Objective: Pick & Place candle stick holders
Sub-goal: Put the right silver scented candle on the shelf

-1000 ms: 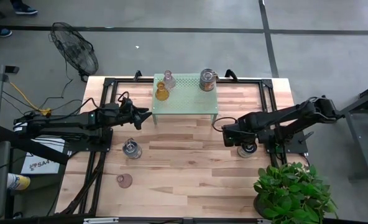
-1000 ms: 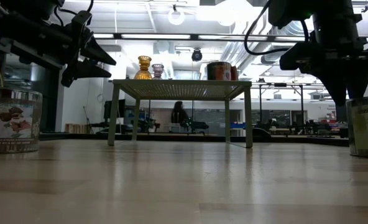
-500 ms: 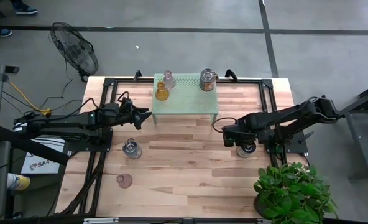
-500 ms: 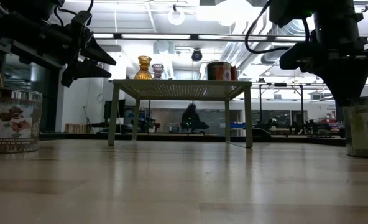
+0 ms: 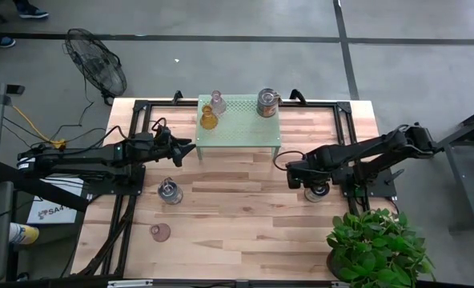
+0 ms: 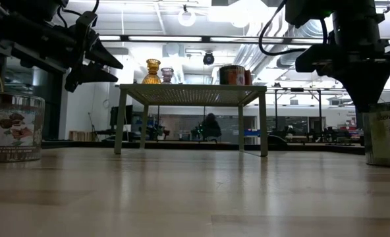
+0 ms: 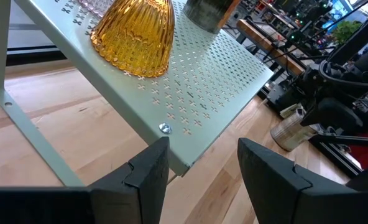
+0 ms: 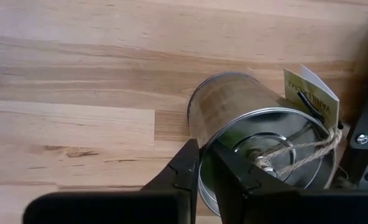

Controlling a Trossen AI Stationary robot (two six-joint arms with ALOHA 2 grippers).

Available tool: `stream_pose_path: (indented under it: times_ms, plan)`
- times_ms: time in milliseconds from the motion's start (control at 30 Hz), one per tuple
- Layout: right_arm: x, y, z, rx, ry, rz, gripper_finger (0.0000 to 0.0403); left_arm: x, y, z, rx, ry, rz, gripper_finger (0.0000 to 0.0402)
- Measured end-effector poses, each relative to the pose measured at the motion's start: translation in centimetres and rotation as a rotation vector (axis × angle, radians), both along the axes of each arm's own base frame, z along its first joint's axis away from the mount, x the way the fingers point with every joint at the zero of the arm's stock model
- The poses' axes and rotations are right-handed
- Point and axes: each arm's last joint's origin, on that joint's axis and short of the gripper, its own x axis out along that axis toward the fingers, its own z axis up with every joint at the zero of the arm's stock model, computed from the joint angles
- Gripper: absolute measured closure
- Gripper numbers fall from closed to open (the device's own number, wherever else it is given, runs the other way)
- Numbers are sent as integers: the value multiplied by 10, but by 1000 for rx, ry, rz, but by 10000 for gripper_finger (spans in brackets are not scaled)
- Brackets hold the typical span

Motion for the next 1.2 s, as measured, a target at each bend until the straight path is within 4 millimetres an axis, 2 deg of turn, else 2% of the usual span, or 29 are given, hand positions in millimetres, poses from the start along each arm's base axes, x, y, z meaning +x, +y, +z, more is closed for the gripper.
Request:
stream_pose_path:
  times_ms: [333,567,767,1200]
  plan:
    - [0,0,0,1,-2,30,374,0,0,0,0,0,0,215]
    - [0,0,0,-1,-6,55,399,0,0,0,0,0,0,215]
    - [0,0,1,9,-12,87,402,0,0,0,0,0,0,215]
    - [3,-2,30,8,-45,194,402,0,0,0,0,0,0,215]
